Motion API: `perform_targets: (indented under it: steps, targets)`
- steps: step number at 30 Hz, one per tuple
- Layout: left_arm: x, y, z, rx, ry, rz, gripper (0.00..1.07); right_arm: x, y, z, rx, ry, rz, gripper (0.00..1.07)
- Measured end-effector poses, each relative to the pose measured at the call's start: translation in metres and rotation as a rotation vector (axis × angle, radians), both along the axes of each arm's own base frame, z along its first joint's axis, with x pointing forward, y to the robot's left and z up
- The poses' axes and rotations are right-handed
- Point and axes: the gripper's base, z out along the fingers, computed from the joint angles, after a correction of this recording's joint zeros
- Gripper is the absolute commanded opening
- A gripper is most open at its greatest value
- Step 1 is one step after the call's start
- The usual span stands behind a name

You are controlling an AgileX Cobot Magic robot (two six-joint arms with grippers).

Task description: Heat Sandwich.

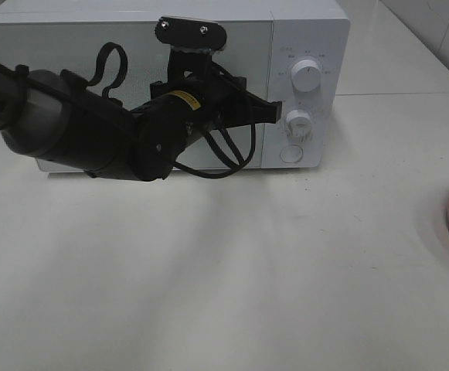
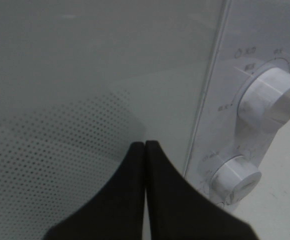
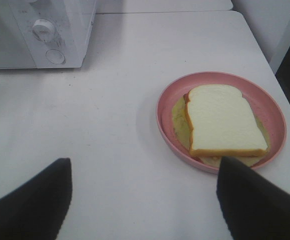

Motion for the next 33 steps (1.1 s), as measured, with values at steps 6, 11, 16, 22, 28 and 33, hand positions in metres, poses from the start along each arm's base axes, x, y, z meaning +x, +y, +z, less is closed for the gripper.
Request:
perform_targets:
  steps: [6,11,16,22,28,33]
  targets:
    - [-0.001,-0.001,-0.001,0.004,0.006,-0.002,0.0,0.0,0.0,0.0,0.0,0.0,0.0,0.76]
    - [-0.007,-0.005,0.002,0.002,-0.005,0.002,0.0,0.0,0.0,0.0,0.0,0.0,0.0,0.76]
    - [-0.021,-0.001,0.004,0.004,-0.001,0.0,0.0,0.0,0.0,0.0,0.0,0.0,0.0,0.76]
    - [-0.036,0.004,0.008,0.016,0.012,-0.017,0.0,0.0,0.0,0.0,0.0,0.0,0.0,0.76]
    - [-0.053,0.014,0.011,0.066,0.14,-0.067,0.0,0.0,0.0,0.0,0.0,0.0,0.0,0.76]
    - [-0.066,0.015,0.015,0.123,0.302,-0.145,0.01,0.0,0.0,0.0,0.0,0.0,0.0,0.76]
